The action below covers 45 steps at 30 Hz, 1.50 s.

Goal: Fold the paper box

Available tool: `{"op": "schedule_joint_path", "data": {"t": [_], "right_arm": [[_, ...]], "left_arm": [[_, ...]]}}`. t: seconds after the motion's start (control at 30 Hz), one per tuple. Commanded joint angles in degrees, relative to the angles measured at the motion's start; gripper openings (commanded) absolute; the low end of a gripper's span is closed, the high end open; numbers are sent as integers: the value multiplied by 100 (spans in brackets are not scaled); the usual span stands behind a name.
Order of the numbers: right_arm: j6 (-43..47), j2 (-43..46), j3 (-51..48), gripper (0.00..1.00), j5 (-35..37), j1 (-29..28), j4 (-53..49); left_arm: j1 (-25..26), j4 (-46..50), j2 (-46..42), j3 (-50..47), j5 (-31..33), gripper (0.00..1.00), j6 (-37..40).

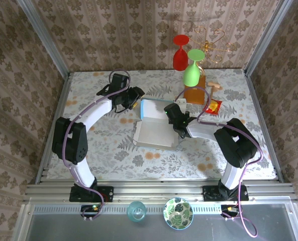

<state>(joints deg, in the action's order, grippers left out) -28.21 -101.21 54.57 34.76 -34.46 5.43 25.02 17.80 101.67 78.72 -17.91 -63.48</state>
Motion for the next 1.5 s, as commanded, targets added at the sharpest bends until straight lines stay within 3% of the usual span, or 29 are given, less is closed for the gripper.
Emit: {"op": "schedule_joint_path", "data": {"t": [0.0, 0.43, 0.7, 0.9, 1.23, 1.37, 1.47], "right_arm": [[76, 56, -73, 0, 321, -52, 204], [113, -5, -104, 0, 363, -96, 248], [98, -34, -62, 0, 412, -124, 166], [-80, 255, -12, 24, 240, -136, -187], [-954, 1540, 297, 58, -526, -65, -1796], [-1753, 1958, 589, 62, -1033, 334, -2572], [-2510, 1956, 748, 62, -1803, 848, -2869]], "left_arm": [[63, -126, 108, 68, -150, 55, -140], [46, 3, 321, 106, -133, 37, 151], [39, 13, 257, -189, -110, 32, 178], [34, 81, 223, -208, 10, 28, 275], [23, 169, 317, -45, 71, 24, 432], [39, 171, 360, -14, 68, 24, 433], [37, 180, 372, 3, 73, 23, 451]]}}
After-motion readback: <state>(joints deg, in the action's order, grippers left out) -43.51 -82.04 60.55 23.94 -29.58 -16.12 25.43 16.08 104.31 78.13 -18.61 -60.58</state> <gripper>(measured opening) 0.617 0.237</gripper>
